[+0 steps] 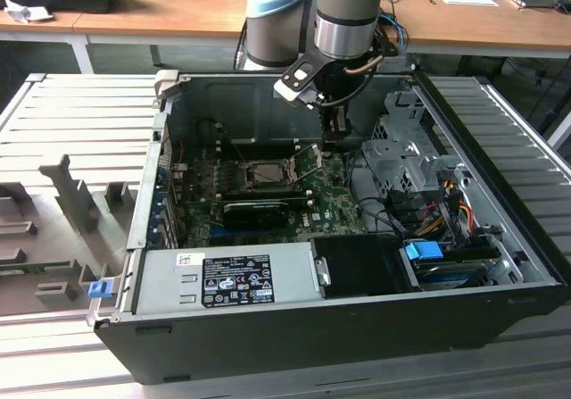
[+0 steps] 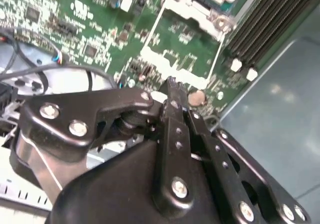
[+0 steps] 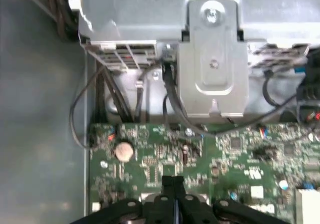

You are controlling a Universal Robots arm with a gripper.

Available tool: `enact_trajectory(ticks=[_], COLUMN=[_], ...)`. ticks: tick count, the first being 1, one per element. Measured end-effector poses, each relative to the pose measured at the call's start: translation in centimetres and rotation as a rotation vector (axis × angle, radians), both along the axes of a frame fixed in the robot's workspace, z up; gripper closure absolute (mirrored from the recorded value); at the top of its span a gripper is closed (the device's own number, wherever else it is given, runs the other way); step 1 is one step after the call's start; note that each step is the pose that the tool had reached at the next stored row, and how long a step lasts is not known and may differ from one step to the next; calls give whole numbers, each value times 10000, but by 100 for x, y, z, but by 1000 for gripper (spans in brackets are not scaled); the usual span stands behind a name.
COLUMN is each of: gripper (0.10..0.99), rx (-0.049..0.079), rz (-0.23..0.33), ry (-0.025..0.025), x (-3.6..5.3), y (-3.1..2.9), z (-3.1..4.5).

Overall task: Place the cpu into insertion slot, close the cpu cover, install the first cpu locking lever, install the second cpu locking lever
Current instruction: 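Close the cpu cover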

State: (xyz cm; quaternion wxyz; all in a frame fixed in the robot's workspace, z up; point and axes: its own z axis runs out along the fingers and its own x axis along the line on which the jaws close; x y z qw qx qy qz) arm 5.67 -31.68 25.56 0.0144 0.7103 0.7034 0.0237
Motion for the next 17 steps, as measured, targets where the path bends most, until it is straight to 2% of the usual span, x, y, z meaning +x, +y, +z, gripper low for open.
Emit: enact_trajectory(ticks=[4, 5, 8, 17], gripper=[980, 980, 980, 980], rx=[0, 0, -2, -1], rz=[1, 2, 13, 24], ry=[16, 22, 45, 59], x=[85, 87, 65, -352], y=[7, 7, 8, 7], z=[-44, -78, -113, -118])
